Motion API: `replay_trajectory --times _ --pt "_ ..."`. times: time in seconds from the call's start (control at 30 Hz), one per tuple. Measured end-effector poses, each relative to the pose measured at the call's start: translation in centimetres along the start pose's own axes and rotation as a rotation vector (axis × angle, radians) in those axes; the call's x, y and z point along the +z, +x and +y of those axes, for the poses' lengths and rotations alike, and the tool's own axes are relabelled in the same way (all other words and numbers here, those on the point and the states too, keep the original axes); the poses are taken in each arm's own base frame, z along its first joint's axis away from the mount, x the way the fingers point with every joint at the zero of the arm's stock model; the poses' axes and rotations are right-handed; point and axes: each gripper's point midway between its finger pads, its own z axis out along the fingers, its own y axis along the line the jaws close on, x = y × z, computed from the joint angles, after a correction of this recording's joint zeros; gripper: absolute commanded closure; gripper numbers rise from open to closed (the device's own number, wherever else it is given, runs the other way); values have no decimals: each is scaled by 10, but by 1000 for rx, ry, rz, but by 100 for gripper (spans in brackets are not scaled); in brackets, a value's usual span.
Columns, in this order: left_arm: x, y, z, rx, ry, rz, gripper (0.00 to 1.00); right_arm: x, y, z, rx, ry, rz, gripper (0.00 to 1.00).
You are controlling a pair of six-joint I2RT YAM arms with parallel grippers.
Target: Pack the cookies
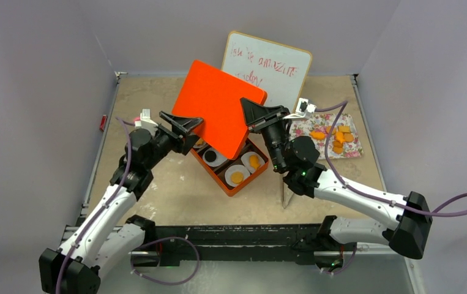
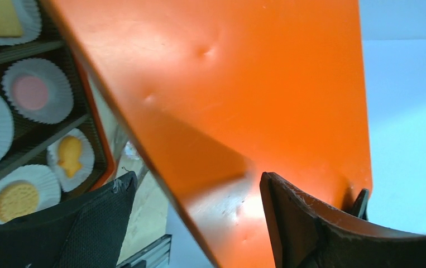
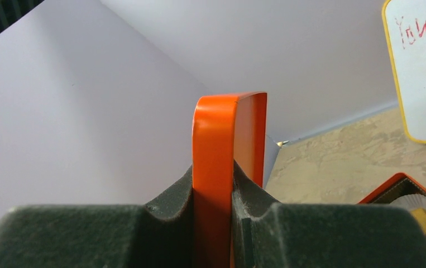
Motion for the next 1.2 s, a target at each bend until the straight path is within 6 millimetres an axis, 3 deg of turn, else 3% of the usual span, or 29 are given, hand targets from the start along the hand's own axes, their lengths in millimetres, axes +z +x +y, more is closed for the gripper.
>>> replay_trajectory --times 0.37,0.67,0.8,0.97,1.2 --pt "10 6 -26 -56 147 -51 40 -1 0 1 62 -1 -4 100" --pt "6 -5 -41 -88 243 -113 64 -13 -7 -10 141 40 -6 99" --pt "0 -6 -51 -84 290 -119 79 -23 -11 -14 176 57 7 88" --pt "-6 -7 -63 -74 348 -125 100 -38 1 -38 194 105 45 71" --pt "-5 -4 -58 -41 336 -125 100 -68 22 -75 83 168 151 37"
